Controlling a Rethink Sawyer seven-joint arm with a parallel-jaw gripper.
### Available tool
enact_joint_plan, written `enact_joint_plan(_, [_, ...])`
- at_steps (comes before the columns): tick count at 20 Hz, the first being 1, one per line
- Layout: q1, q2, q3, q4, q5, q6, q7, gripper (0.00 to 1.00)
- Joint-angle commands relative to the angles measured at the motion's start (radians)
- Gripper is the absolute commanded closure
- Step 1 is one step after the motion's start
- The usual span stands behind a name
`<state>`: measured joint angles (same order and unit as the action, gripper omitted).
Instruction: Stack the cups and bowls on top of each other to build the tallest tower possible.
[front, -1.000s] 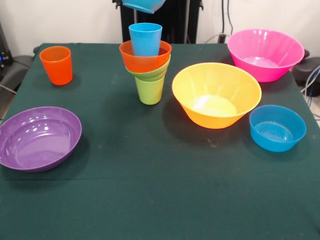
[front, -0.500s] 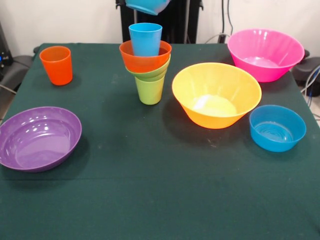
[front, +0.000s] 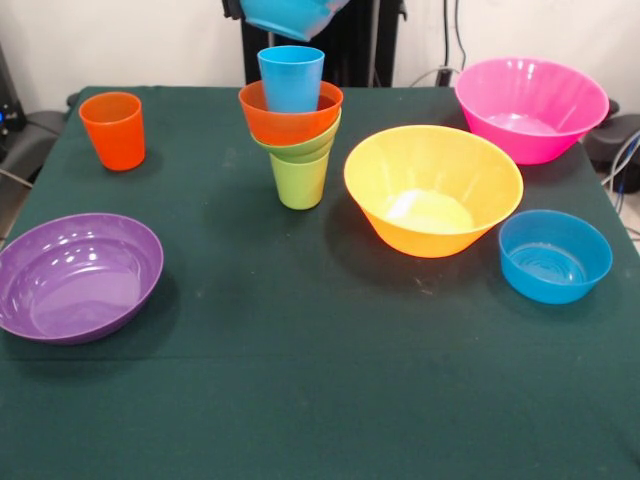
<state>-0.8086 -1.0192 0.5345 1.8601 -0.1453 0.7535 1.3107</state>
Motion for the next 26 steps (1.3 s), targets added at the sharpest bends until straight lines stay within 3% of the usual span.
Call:
enact_joint_plan(1, [0.053,0.049,-0.058,-0.036,0.008,0.078,0.168,1.00])
enact_joint_plan(18, [0.082,0.038,-0.090,-0.013,0.027,0.105,0.153,1.00])
enact_joint_plan(26, [0.095,0.056,-0.098,-0.008,0.032,0.170,0.137,1.00])
